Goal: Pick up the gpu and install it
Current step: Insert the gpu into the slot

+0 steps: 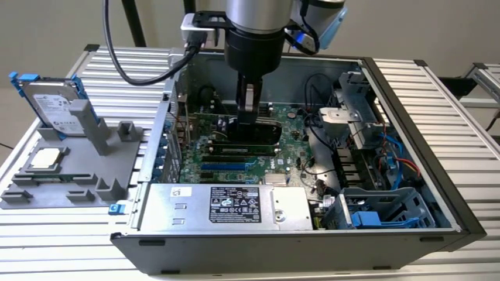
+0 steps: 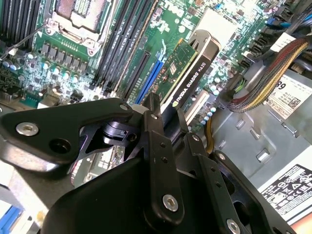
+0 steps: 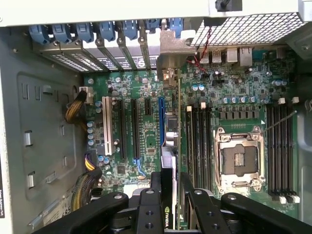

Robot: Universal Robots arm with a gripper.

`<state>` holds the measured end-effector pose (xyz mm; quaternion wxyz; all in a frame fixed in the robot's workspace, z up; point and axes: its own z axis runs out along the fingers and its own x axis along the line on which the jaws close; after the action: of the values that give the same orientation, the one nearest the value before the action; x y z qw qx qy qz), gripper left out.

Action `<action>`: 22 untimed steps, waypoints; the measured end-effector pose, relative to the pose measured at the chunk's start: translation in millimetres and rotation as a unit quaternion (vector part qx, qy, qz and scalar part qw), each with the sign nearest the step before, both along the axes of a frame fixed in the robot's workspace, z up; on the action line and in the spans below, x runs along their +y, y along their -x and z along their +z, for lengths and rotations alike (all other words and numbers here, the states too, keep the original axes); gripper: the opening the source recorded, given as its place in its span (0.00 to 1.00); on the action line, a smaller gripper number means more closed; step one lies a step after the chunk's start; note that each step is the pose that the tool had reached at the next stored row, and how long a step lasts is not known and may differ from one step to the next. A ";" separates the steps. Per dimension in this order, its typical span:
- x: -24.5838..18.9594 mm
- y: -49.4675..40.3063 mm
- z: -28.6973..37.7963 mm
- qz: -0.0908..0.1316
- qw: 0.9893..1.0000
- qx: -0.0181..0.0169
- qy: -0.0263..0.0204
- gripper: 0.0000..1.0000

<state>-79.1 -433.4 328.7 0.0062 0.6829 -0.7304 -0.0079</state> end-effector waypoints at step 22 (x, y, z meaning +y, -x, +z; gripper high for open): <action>0.0 0.0 -6.0 0.000 1.000 0.000 0.000 0.00</action>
<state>-79.1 -433.4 322.7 0.0062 0.6829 -0.7304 -0.0079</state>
